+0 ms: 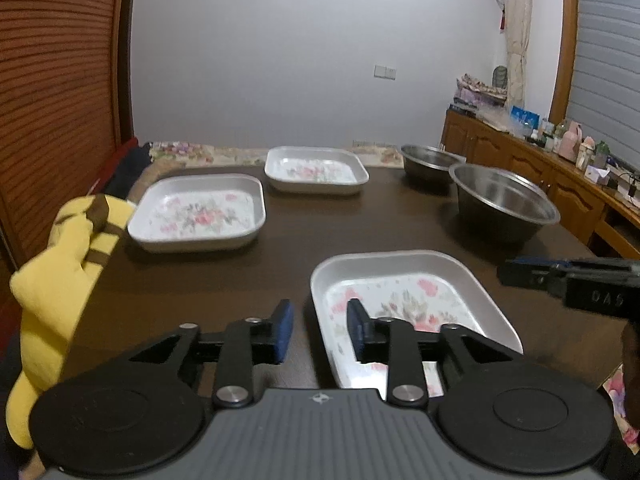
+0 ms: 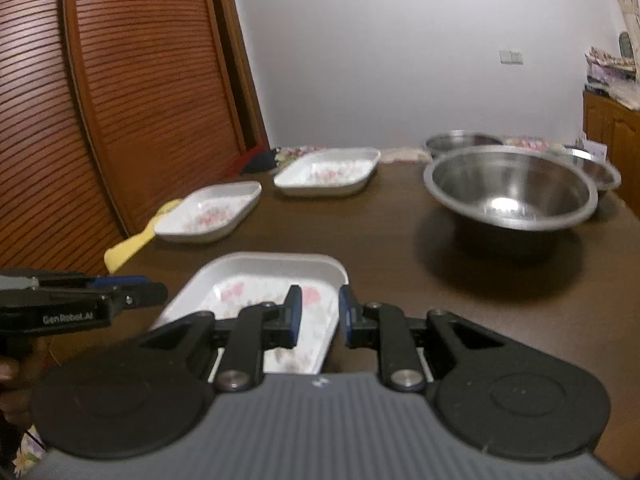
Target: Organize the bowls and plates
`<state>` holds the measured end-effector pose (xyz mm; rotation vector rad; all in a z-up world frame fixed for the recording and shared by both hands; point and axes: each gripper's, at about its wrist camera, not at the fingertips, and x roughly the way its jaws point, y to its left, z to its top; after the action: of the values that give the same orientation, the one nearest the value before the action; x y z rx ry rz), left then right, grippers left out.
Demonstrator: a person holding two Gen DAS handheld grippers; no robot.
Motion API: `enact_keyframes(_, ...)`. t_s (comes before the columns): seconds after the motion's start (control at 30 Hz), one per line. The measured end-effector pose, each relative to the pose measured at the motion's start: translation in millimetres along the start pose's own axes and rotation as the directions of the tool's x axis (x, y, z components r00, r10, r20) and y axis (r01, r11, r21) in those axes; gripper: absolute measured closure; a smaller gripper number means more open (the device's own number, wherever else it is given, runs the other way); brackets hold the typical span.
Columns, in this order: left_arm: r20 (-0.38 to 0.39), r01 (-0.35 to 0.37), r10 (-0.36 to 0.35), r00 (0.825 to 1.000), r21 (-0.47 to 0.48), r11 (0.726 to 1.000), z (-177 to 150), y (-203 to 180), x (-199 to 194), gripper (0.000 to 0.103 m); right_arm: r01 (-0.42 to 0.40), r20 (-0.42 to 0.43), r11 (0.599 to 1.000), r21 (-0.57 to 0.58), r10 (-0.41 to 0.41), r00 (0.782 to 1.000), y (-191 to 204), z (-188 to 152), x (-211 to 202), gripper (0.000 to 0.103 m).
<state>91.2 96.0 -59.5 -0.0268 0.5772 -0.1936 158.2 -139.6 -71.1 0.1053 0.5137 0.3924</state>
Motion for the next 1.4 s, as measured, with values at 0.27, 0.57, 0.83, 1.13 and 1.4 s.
enact_keyframes(0.27, 0.047, -0.032, 0.031, 0.998, 0.011, 0.999, 31, 32, 1, 0.05, -0.041, 0.024, 0.994, -0.099, 0.044, 0.999, 18, 40, 8, 0.059)
enact_keyframes(0.57, 0.059, -0.11, 0.107, 0.992, 0.041, 0.993, 66, 89, 17, 0.043, -0.145, -0.034, 0.975, -0.168, 0.142, 0.989, 52, 77, 52, 0.059)
enact_keyframes(0.83, 0.018, -0.137, 0.136, 0.99, 0.056, 0.989, 82, 136, 57, 0.043, -0.2, -0.116, 0.965, -0.171, 0.182, 0.976, 73, 97, 103, 0.059)
enact_keyframes(1.13, -0.039, -0.092, 0.095, 0.995, 0.054, 0.994, 85, 166, 101, 0.052, -0.197, -0.183, 0.969, -0.152, 0.168, 0.969, 79, 101, 154, 0.059)
enact_keyframes(1.4, -0.066, -0.062, 0.064, 0.996, 0.026, 0.998, 80, 180, 125, 0.062, -0.2, -0.236, 0.972, -0.121, 0.168, 0.957, 79, 97, 189, 0.059)
